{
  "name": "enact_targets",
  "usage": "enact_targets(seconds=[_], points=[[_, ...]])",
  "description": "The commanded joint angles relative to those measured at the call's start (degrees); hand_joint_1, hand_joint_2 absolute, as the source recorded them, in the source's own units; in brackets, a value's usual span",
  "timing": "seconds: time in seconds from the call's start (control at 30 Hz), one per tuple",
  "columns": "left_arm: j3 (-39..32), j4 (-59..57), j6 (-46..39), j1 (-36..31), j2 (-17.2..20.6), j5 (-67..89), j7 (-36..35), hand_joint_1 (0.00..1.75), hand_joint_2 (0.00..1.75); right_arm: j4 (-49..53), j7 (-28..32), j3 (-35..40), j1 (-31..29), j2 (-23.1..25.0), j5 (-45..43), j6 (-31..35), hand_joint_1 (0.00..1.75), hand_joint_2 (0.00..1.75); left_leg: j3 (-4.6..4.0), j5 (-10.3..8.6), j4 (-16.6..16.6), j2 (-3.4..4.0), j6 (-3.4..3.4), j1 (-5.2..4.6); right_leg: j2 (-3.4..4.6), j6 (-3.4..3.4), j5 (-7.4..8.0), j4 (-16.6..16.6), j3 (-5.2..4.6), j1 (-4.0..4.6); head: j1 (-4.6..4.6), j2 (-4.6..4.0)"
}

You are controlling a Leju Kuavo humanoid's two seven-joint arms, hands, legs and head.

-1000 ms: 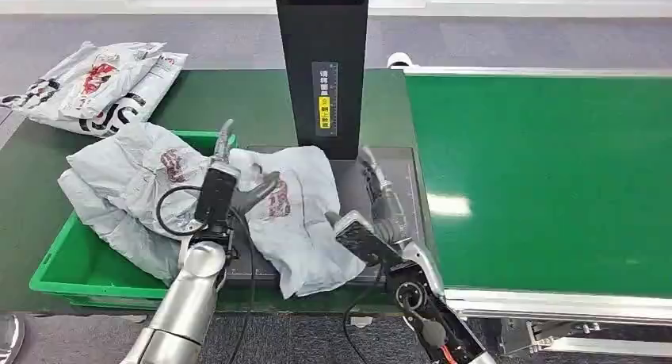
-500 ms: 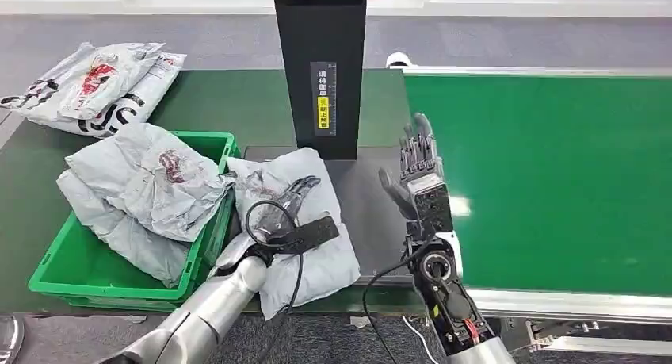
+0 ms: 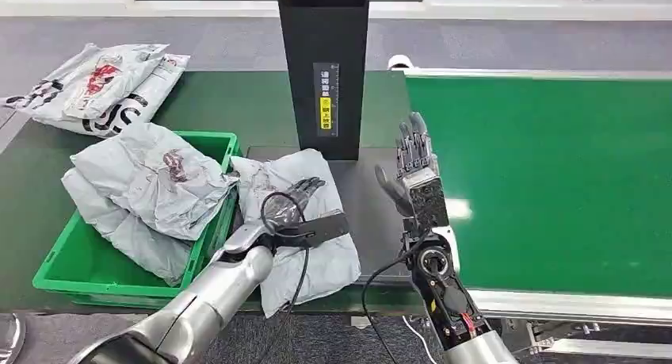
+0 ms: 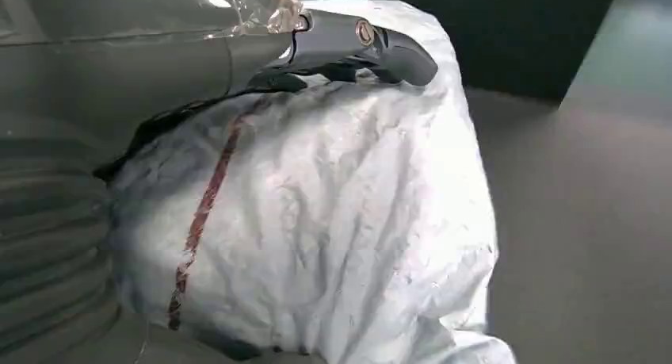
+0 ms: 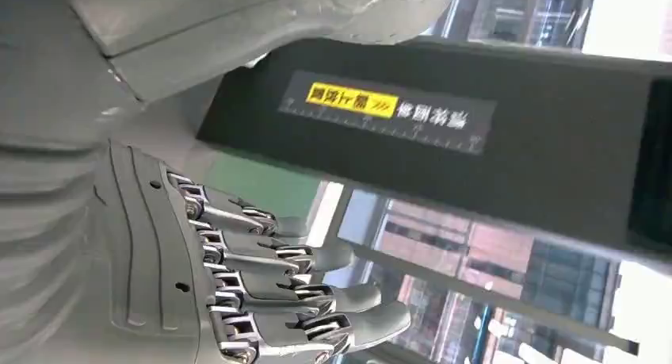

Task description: Moved the parcel from conveyor to table for the left to box.

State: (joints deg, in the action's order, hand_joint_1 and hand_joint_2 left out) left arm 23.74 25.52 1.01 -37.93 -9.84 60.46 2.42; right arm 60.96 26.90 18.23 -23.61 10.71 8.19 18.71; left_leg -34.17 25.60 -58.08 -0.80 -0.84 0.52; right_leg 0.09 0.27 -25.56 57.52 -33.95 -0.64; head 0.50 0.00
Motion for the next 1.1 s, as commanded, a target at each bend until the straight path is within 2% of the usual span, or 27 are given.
enact_targets(seconds=[0.03,0.13,0.17,0.2,0.23,0.27,0.3,0.33,0.37,0.4,0.47,0.6,0.7,0.83,0.9,0.93,1.1], points=[[4.0,-10.6,6.7,-0.7,3.6,2.3,-4.3,1.75,1.75,-4.8,0.0,-1.7,-1.8,1.3,0.7,0.0,0.00,1.75,0.40,0.02,0.3,0.45,-0.01,-0.04,0.39,-0.09,0.11,-0.2,0.32,-0.02,0.00,-0.02],[3.1,-10.2,6.4,-2.6,3.4,2.2,-3.8,1.75,1.75,-4.3,-1.0,-1.6,-1.0,1.0,1.4,0.0,0.00,1.75,0.61,0.56,0.1,0.30,-0.06,0.00,0.22,-0.15,-0.32,-0.1,1.01,0.05,0.00,0.00],[2.9,-10.0,6.1,-3.1,3.5,2.3,-3.9,1.75,1.75,-4.0,-1.1,-1.7,-0.9,1.0,1.4,-0.2,0.00,1.75,0.39,0.50,0.2,0.35,-0.02,-0.02,0.24,-0.23,-0.21,-0.1,0.76,0.07,-0.02,0.00],[2.6,-9.8,5.1,-3.5,3.6,2.6,-3.8,1.75,1.75,-3.3,-1.4,-1.9,-0.5,1.0,1.6,-0.1,0.00,1.75,0.69,0.86,0.1,0.32,-0.27,-0.03,0.24,-0.12,-0.54,0.0,1.03,0.09,-0.02,0.00],[2.6,-9.5,4.2,-3.8,3.6,3.0,-3.8,1.75,1.75,-2.8,-1.6,-1.9,-0.2,0.9,1.9,0.1,0.00,1.75,0.43,0.59,0.2,0.37,-0.24,-0.01,0.26,-0.12,-0.27,-0.2,0.77,0.11,-0.02,-0.02],[2.5,-9.5,4.2,-4.0,3.7,3.0,-3.8,1.75,1.75,-2.7,-1.5,-1.9,0.0,0.9,2.0,0.1,0.00,1.75,0.94,0.71,0.1,0.27,-0.25,-0.05,0.19,-0.25,-0.49,0.0,1.24,0.08,0.00,-0.02],[1.7,-9.2,3.2,-4.1,3.6,2.7,-3.3,1.75,1.75,-2.3,-1.8,-2.2,0.6,0.9,2.2,0.0,0.00,1.75,0.70,0.38,0.2,0.34,-0.24,-0.05,0.24,-0.26,-0.31,-0.1,1.00,0.11,0.00,0.00],[1.9,-9.0,2.6,-4.3,3.6,3.1,-3.0,1.75,1.75,-2.2,-1.8,-2.2,0.8,0.9,2.2,-0.1,0.00,1.75,1.17,0.69,0.0,0.22,-0.29,-0.04,0.15,-0.30,-0.62,0.2,1.46,0.12,-0.02,0.00],[2.0,-8.7,0.9,-4.6,3.5,3.6,-2.9,1.75,1.75,-2.0,-1.5,-2.3,1.0,0.9,2.8,0.8,0.00,1.75,1.25,0.60,0.1,0.27,-0.29,-0.03,0.18,-0.32,-0.52,0.1,1.38,0.14,-0.02,0.00],[1.9,-8.3,-1.2,-5.0,3.3,3.8,-2.9,1.75,1.75,-1.7,-1.5,-2.3,1.2,0.7,3.0,1.0,0.00,1.75,1.80,0.67,0.1,0.24,-0.33,-0.02,0.18,-0.34,-0.60,0.1,1.58,0.14,-0.02,0.00],[0.5,-7.7,-6.1,-6.5,2.6,3.6,-1.2,1.75,1.75,-0.4,-1.6,-2.7,1.6,0.3,2.9,1.5,0.00,1.75,1.86,0.59,0.2,0.24,-0.37,-0.01,0.19,-0.39,-0.54,0.0,1.60,0.16,-0.02,0.00],[-1.7,-3.7,-15.6,-8.2,1.7,3.0,2.3,1.75,1.75,1.9,-1.2,-2.9,3.2,-0.4,2.3,2.7,0.00,1.75,1.78,0.64,0.1,0.14,-0.38,0.03,0.10,-0.40,-0.59,0.0,1.51,0.19,-0.02,0.00],[-3.1,-1.7,-18.2,-8.5,1.4,1.9,3.1,1.75,1.75,2.8,-0.9,-2.8,4.1,-0.5,2.0,3.0,0.00,1.75,1.43,0.55,0.2,0.13,-0.37,0.03,0.04,-0.42,-0.51,0.0,1.15,0.21,-0.02,-0.02],[-4.3,9.4,-28.9,-10.2,1.5,1.0,5.9,1.75,1.75,2.4,0.3,-1.7,4.2,-0.6,0.5,4.1,0.00,1.75,0.96,0.44,0.1,0.07,-0.44,0.04,0.00,-0.41,-0.45,0.0,0.72,0.21,-0.02,0.00],[-3.6,16.3,-30.0,-10.4,2.8,2.6,4.2,1.75,1.75,1.2,1.0,-0.9,3.5,-0.5,-0.2,4.8,0.00,1.75,0.71,0.41,0.0,0.04,-0.39,0.06,-0.02,-0.43,-0.43,0.1,0.51,0.23,-0.02,0.00],[-3.4,19.3,-27.8,-9.8,3.3,2.8,3.1,1.75,1.75,0.7,1.3,-0.4,3.3,-0.7,-0.7,5.2,0.00,1.75,0.56,0.40,0.0,0.11,-0.41,0.07,0.07,-0.44,-0.38,0.1,0.33,0.24,-0.02,0.00],[-3.3,21.9,-33.6,-10.1,5.8,11.2,-2.2,1.75,1.75,-0.7,1.9,0.5,2.7,-0.4,-2.2,6.2,0.00,1.75,0.56,0.43,0.1,0.31,-0.41,0.02,0.25,-0.44,-0.36,0.0,0.27,0.18,-0.02,-0.02]])
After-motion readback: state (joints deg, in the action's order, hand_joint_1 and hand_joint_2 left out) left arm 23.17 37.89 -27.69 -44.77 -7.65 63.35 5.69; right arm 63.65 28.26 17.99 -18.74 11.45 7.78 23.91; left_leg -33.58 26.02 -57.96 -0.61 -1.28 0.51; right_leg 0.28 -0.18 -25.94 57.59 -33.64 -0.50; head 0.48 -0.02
